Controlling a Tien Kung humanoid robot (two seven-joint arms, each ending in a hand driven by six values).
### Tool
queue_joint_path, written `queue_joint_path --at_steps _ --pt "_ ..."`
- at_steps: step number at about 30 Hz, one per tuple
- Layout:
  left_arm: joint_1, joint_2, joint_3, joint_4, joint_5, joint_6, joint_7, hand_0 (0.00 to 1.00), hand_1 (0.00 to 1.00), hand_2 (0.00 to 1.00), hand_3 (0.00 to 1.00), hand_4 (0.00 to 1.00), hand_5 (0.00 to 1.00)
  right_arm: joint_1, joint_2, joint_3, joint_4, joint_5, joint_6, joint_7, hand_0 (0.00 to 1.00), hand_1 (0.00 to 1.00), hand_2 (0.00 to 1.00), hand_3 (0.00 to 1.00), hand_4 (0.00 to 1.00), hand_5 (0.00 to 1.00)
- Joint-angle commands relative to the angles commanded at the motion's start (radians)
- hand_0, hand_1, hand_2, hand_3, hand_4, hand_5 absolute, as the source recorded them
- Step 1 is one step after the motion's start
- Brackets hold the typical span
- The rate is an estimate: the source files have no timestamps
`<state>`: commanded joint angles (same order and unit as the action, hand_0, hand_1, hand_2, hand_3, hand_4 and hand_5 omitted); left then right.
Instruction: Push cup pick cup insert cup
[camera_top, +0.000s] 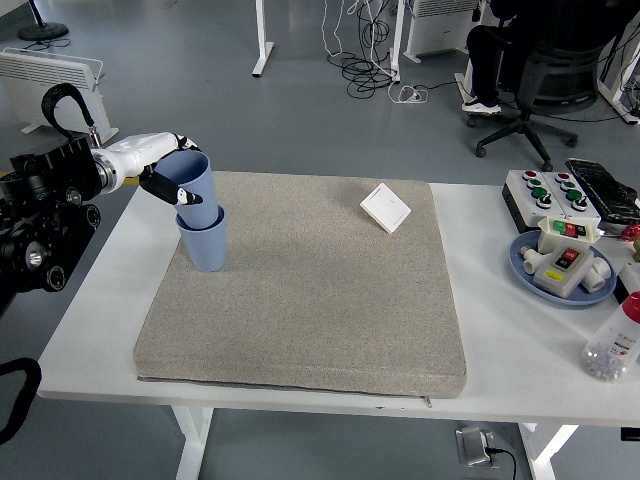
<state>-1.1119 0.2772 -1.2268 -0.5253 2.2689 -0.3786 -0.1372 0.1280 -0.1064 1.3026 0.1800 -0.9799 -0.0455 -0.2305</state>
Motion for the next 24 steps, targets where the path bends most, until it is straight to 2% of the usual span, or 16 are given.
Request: queue_joint_path --at_steps 10,11,16,17,22,23,24 --pt "0.0 -0.005 0.017 0.013 0.0 0.011 -0.008 0.502 0.463 0.446 0.412 0.498 0.002 0.002 0.0 0.001 0.0 0.0 -0.001 0.0 0.759 0.656 0.679 0.564 0.098 0.471" --pt "-0.001 -0.006 0.018 0.013 0.0 0.012 -0.009 0.509 0.509 0.494 0.486 0.418 0.002 0.002 0.0 0.001 0.0 0.0 0.0 0.001 0.759 0.656 0.679 0.563 0.098 0.469" --pt "-0.001 -0.008 0.019 0.016 0.0 0.017 -0.014 0.509 0.509 0.494 0.486 0.418 0.002 0.003 0.0 0.001 0.0 -0.001 0.0 0.001 0.759 0.656 0.679 0.563 0.098 0.469" --pt "-0.001 -0.008 0.019 0.016 0.0 0.02 -0.017 0.476 0.574 0.598 0.611 0.622 0.103 0.003 0.0 0.002 0.0 -0.002 0.0 0.001 0.759 0.656 0.679 0.563 0.097 0.468" --pt "-0.001 -0.009 0.016 0.02 0.0 0.029 -0.021 0.476 0.574 0.598 0.611 0.622 0.103 0.003 0.0 0.002 0.0 -0.002 0.0 0.001 0.759 0.656 0.679 0.563 0.097 0.468" --pt "-0.001 -0.008 0.014 0.021 0.0 0.029 -0.021 0.685 0.721 0.791 0.753 0.793 0.274 0.004 0.0 0.002 0.0 -0.002 0.0 0.001 0.759 0.655 0.679 0.563 0.097 0.468" --pt "-0.001 -0.008 0.014 0.023 0.0 0.031 -0.022 0.685 0.721 0.791 0.753 0.793 0.274 0.004 0.0 0.002 0.0 -0.002 0.0 0.001 0.759 0.655 0.679 0.563 0.097 0.468"
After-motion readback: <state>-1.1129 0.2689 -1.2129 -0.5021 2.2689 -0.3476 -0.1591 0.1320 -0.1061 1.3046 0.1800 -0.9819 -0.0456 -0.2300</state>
